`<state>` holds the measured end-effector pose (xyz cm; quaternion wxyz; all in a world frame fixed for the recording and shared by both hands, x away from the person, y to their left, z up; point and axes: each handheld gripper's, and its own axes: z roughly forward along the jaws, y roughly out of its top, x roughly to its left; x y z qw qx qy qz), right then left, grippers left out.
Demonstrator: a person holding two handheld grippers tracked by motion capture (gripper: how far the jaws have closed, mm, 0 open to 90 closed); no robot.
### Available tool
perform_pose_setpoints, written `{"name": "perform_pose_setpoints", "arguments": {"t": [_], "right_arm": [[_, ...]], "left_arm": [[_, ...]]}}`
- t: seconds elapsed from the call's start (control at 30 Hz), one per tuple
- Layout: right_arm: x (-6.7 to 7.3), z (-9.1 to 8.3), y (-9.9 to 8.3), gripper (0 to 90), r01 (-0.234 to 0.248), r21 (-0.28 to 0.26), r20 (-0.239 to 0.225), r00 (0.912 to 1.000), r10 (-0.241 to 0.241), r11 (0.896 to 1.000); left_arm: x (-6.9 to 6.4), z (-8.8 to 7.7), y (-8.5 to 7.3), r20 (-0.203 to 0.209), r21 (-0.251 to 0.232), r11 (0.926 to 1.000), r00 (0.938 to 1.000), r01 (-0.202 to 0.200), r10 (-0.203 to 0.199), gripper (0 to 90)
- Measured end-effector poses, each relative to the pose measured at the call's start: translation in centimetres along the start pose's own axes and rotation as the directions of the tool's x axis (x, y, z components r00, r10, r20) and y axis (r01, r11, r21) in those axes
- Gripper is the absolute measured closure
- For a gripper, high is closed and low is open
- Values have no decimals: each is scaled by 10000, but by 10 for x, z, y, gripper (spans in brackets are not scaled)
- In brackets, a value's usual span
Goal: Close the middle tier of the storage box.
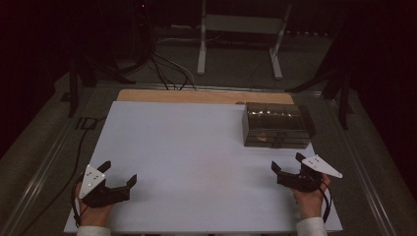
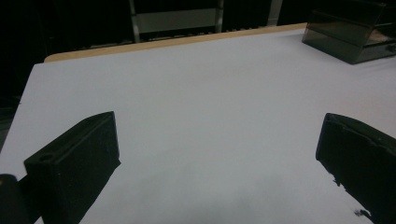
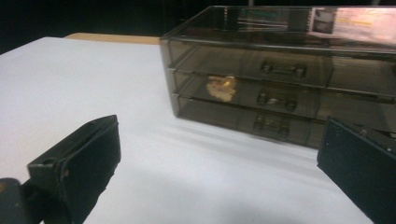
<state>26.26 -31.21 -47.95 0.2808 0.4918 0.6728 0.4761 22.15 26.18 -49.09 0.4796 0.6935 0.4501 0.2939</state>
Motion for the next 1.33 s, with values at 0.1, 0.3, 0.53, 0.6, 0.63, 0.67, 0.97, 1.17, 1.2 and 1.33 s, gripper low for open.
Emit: {"name": "perform_pose_setpoints", "arguments": {"t": [0.1, 0.3, 0.53, 0.6, 0.63, 0.67, 0.97, 1.17, 1.2, 1.33], "right_arm": [[2, -4, -5, 0, 77, 11, -231, 9997, -76, 10000], [5, -10, -13, 0, 247, 116, -545, 9982, -240, 9996], [5, -12, -20, 0, 328, 251, -798, 9963, -307, 9991], [4, -15, -21, 0, 337, 137, -869, 9957, -324, 9993], [4, -17, -21, 0, 277, 93, -885, 9957, -267, 9996], [4, -18, -21, 0, 285, 46, -904, 9955, -280, 9996], [5, -20, -25, 0, 245, 46, -1027, 9944, -239, 9997], [3, -23, -27, 0, 223, 96, -976, 9950, -213, 9997], [2, -23, -28, 0, 206, 108, -979, 9950, -194, 9997], [1, -24, -29, 0, 222, 200, -1002, 9948, -201, 9996]], "left_arm": [[0, 0, 0, -29, -17, 10000, 10000, 11, -11, 6], [0, 0, 0, 21, -14, 10000, 10000, 4, -4, 7], [0, 0, 0, 79, -32, 10000, 10000, -6, 6, 6], [0, 1, -1, 123, 13, 10000, 9999, -24, 23, 6], [-1, 1, -1, 110, 23, 10000, 9999, -55, 55, 6], [-1, 1, -1, 121, 18, 10000, 9999, -68, 68, 6], [2, 0, -2, 47, -23, 10000, 10000, -68, 68, 6], [-1, 2, -2, -77, 237, 9994, 9996, -264, 266, 6], [-2, 2, -2, -93, 237, 9993, 9996, -279, 281, 6], [-1, 2, -2, -69, 222, 9995, 9997, -223, 225, 6]]}}
